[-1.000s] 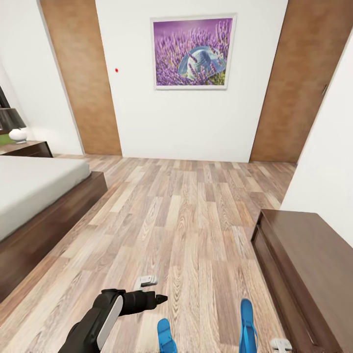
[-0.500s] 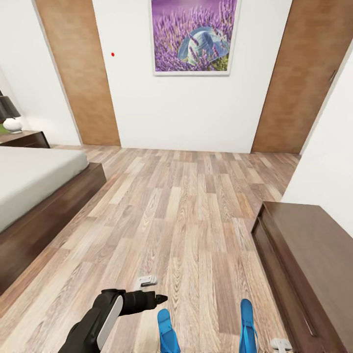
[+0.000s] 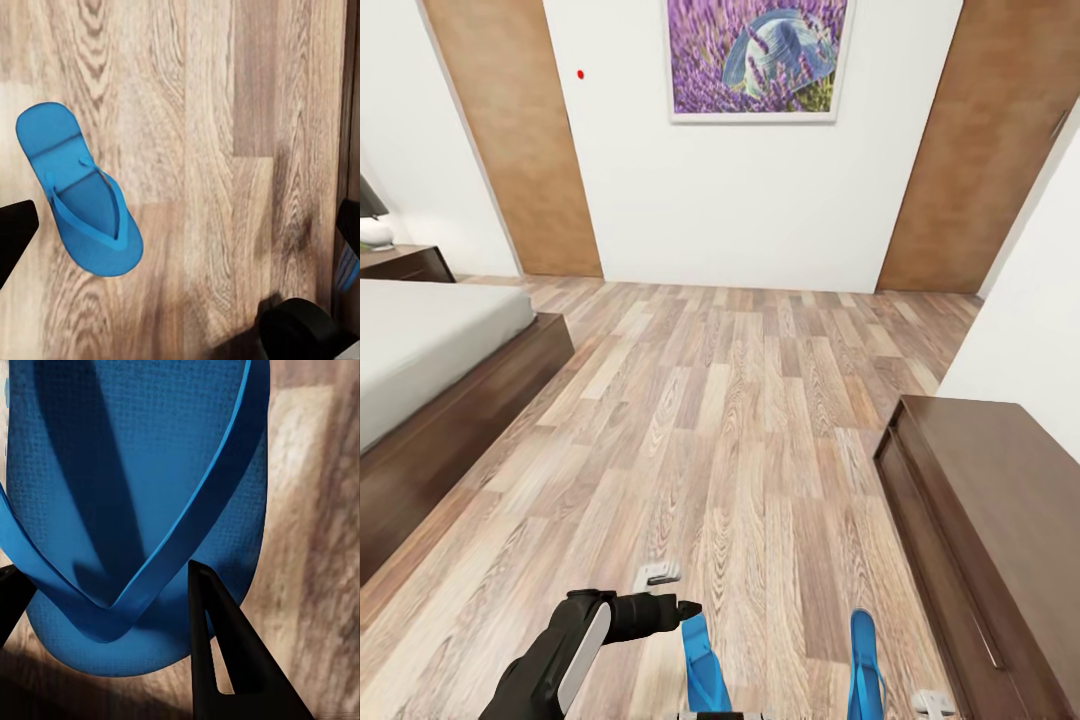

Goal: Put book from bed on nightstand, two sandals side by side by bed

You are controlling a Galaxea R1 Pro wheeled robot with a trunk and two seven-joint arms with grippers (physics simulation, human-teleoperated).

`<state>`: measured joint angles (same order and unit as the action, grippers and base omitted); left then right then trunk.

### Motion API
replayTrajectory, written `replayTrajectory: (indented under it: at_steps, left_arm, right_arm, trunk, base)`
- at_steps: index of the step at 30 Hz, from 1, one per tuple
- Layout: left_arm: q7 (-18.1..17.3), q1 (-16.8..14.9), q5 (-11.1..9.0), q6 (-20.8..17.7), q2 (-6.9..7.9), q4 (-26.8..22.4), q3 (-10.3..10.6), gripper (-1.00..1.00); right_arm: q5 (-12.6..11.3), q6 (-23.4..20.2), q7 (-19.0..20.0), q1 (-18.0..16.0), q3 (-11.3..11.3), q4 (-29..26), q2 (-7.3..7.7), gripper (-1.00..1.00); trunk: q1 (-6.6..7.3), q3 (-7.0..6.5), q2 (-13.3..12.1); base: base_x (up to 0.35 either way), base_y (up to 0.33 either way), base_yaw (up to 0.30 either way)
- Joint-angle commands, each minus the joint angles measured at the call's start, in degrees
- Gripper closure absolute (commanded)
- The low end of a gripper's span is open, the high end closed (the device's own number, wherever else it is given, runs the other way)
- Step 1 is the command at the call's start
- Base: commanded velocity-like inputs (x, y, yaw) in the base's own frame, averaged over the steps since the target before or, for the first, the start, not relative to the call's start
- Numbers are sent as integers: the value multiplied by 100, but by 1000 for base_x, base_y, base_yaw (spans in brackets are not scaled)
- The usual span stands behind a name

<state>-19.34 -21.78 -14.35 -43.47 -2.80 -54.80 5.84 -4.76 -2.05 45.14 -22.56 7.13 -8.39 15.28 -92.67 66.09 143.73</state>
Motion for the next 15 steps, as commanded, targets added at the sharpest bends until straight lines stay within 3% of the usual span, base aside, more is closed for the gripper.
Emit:
replayTrajectory:
  at_steps: [1,8,11,12,14,15]
  left_arm:
    - [-8,-2,-6,-30,-1,-4,-4,-100]
    - [12,-2,-5,-23,-5,-4,-4,-100]
    - [302,-2,-5,-22,-92,-4,-4,-100]
    - [579,-2,-5,-22,-196,-4,-4,-100]
    - [1577,-7,-24,-7,-543,-8,-10,-100]
    - [1780,-11,-41,10,-596,-11,-11,-100]
  right_arm:
    - [-46,-23,21,-3,8,4,1,100]
    - [-43,-23,21,-3,9,4,1,100]
    - [-43,-23,21,-3,9,4,1,100]
    - [-43,-23,21,-3,8,4,1,100]
    - [-43,-23,21,-3,8,4,1,100]
    - [-43,-23,21,-3,8,4,1,100]
  trunk:
    - [-1,28,4]
    - [-6,72,6]
    - [-6,72,6]
    - [-6,72,6]
    - [-6,72,6]
    - [-6,72,6]
  base:
    - [0,0,0]
    - [0,0,0]
    - [0,0,0]
    - [0,0,0]
    - [0,0,0]
    - [0,0,0]
